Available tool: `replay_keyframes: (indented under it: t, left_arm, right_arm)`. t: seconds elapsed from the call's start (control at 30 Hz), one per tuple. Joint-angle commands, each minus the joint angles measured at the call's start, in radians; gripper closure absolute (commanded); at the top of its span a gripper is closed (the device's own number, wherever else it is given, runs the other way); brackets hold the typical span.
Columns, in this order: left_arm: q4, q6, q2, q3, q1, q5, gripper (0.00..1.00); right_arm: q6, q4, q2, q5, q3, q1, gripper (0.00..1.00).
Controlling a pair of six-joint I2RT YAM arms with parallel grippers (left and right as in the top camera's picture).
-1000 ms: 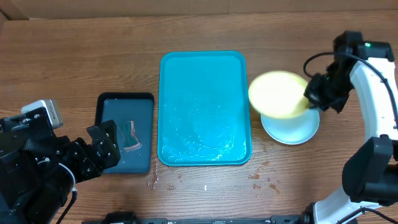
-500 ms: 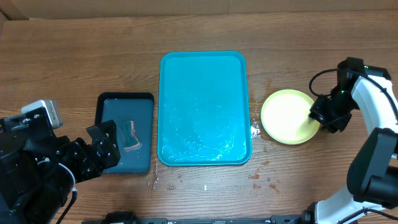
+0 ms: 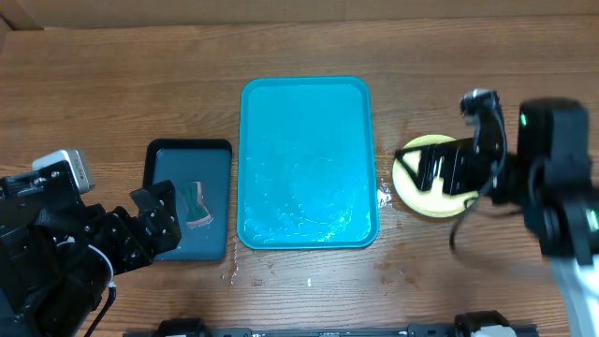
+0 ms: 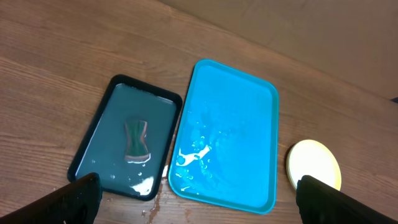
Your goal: Clean dirty plates on tray and stack at the side
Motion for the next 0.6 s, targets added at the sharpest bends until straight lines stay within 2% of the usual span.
replay_keyframes:
  t: [0.0,0.17,0.3,0.47,0.57]
  left_arm:
    - [0.002,0.011,0.000,0.004,0.004,0.010,0.00]
    - [0.002,0.011,0.000,0.004,0.004,0.010,0.00]
    - [0.001,0.011,0.000,0.004,0.004,0.010,0.00]
    - [0.001,0.011,0.000,0.004,0.004,0.009,0.00]
    - [0.001,0.011,0.000,0.004,0.004,0.009,0.00]
  right_arm:
    - [-0.022,0.011,-0.080,-0.039,0.011,0.075,0.00]
    - [-0.023,-0.033,-0.156,-0.039,0.011,0.112,0.00]
    - [-0.026,-0.028,-0.189,0.072,0.010,0.109,0.00]
    - [-0.042,0.097,-0.207,0.277,-0.018,0.122,0.00]
    - [-0.093,0.241,-0.272,0.316,-0.110,0.114,0.00]
